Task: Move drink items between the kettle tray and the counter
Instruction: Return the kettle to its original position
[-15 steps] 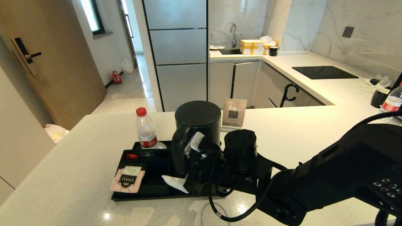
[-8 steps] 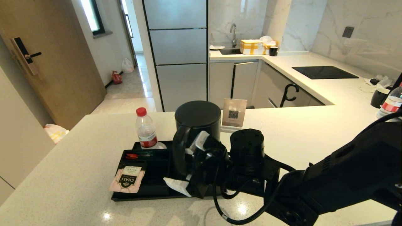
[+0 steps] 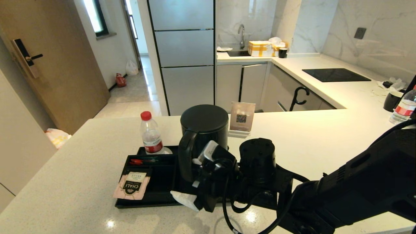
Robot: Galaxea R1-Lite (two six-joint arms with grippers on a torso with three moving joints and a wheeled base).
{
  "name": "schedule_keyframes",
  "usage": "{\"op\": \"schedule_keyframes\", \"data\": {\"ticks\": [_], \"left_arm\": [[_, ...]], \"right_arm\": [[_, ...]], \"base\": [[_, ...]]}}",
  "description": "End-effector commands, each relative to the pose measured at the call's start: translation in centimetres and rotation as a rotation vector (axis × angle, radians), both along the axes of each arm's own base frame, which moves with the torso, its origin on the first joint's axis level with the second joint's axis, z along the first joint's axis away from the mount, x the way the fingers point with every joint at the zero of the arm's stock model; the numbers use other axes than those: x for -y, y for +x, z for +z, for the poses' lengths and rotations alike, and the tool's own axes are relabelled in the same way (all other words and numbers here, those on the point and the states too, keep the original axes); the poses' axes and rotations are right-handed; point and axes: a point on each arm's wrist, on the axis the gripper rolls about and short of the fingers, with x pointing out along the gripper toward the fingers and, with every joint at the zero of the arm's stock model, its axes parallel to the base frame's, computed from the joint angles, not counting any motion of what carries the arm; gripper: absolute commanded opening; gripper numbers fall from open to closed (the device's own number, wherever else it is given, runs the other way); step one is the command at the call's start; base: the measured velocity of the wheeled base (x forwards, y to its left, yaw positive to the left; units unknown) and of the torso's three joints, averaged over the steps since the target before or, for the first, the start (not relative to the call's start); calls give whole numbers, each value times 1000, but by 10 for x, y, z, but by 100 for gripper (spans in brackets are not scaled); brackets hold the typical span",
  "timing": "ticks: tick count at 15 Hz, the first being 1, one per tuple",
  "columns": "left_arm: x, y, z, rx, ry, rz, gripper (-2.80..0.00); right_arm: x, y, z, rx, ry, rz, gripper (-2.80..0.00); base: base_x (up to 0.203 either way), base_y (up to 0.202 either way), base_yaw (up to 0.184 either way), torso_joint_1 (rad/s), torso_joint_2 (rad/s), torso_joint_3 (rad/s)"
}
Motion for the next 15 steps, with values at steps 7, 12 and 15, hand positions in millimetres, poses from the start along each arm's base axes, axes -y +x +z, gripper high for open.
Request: {"op": "schedule_keyframes", "data": {"ticks": [7, 12, 15], "left_arm": [[0, 0, 0, -2, 0, 0, -280], [0, 0, 0, -2, 0, -1, -280], [0, 0, 0, -2, 0, 0, -280]], "right_arm": [[8, -7, 13, 42, 38, -34, 0], [22, -6, 46, 118, 107, -177, 0], [36, -7, 56, 97, 129, -234, 0]], "base": [[0, 0, 0, 0, 0, 0], [0, 0, 0, 0, 0, 0], [0, 0, 0, 0, 0, 0]]}}
